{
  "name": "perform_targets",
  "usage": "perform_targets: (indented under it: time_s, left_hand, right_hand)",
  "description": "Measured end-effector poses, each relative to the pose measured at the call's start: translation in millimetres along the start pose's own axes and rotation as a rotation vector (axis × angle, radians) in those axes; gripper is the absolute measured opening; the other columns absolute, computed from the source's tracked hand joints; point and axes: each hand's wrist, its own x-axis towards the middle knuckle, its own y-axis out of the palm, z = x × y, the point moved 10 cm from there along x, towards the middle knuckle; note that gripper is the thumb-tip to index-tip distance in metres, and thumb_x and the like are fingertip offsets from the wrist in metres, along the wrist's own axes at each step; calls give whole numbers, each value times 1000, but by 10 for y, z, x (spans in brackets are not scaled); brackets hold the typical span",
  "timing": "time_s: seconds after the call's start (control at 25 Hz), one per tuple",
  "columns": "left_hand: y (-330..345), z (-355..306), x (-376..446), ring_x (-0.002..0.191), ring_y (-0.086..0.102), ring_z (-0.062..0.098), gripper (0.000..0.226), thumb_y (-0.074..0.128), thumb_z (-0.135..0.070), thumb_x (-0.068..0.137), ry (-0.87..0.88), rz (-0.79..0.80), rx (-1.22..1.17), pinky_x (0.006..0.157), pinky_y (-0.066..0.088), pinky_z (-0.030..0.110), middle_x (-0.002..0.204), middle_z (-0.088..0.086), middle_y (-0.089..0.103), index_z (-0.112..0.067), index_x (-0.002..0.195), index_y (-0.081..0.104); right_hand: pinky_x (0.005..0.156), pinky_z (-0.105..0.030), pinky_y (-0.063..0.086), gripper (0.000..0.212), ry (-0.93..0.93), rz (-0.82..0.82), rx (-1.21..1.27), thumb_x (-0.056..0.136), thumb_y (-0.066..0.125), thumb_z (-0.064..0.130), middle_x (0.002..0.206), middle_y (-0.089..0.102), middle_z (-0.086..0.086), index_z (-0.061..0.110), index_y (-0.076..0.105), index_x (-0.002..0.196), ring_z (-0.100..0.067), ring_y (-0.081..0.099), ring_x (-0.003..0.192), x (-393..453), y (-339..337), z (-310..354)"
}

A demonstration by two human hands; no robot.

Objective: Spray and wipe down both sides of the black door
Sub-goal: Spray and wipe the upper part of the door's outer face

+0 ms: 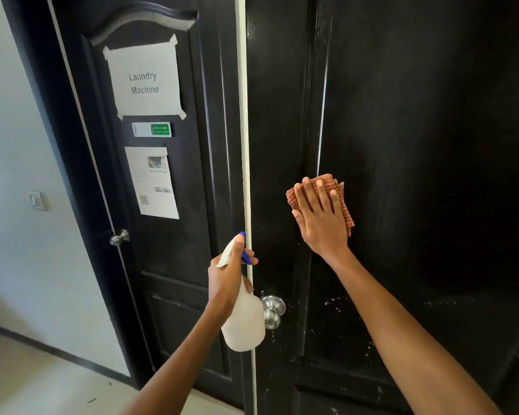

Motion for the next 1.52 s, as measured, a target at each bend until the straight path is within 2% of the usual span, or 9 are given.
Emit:
perform_targets:
  time_s: [0.12,0.36,0.52,0.6,0.8,0.92,1.16,1.44,1.52]
  left_hand:
    - [83,91,-46,55,64,19,55,47,-63,91,-17,27,0,50,54,27,86,3,76,-14,93,71]
    - [256,200,-154,56,62,22,58,47,-64,92,-45,74,8,51,53,30,85,2,76,-11,89,71]
    - [343,275,-238,67,66,18,56,48,-64,92,-61,90,18,57,53,29,85,1,76,-12,89,72]
    - [365,289,-263,69,67,18,55,48,-62,94,-61,102,14,59,53,29,86,2,76,-12,90,72]
    - [406,197,-210,54,61,14,53,48,-60,96,-53,103,8,51,52,25,88,1,76,-12,91,71]
    - [409,219,-144,53,61,13,51,48,-59,96,-58,79,7,50,52,25,87,1,75,-14,91,71]
    - [451,471,-118,54,63,11,51,48,-60,96,-84,65,5,52,52,25,85,-1,76,-15,89,71]
    - [560,784,-257,79,71,13,37,50,-53,98,-159,49,28,78,55,32,79,-7,74,-24,86,68]
    - [586,841,-305,78,70,14,32,51,-51,99,-180,42,8,69,55,27,80,-7,72,-26,86,65]
  right_hand:
    - [128,-48,-7,67,-12,63,-5,110,26,45,173,-6,-5,17,4,166,-28,-9,159,-368,215,78]
    - [127,-45,-13,74,-264,352,-73,106,49,37,174,-4,-5,16,11,165,-26,-13,159,-1638,875,219]
    - [126,-43,-15,72,-440,455,-133,108,44,36,173,-13,-3,18,3,165,-22,-19,157,-1745,917,191]
    - [127,-43,-13,70,-402,404,-149,109,39,38,173,-13,-4,18,2,165,-23,-18,158,-1499,741,143]
    - [128,-48,-5,66,-50,79,-74,110,34,44,174,-3,-5,20,7,166,-28,-7,159,-57,-83,-132]
    - [128,-51,-3,63,80,-3,-31,112,27,44,173,1,-6,19,7,166,-31,-1,159,236,-165,-157]
    - [126,-49,-12,68,2,91,14,110,36,43,174,-6,-4,20,5,166,-28,-12,159,-767,464,76]
    - [128,-44,-9,70,-312,417,-7,107,43,30,173,-12,-2,21,5,166,-23,-13,159,-2240,1190,264]
    - [128,-42,-8,69,-354,433,-19,108,38,30,173,-15,-1,21,1,166,-21,-15,158,-2283,1211,239]
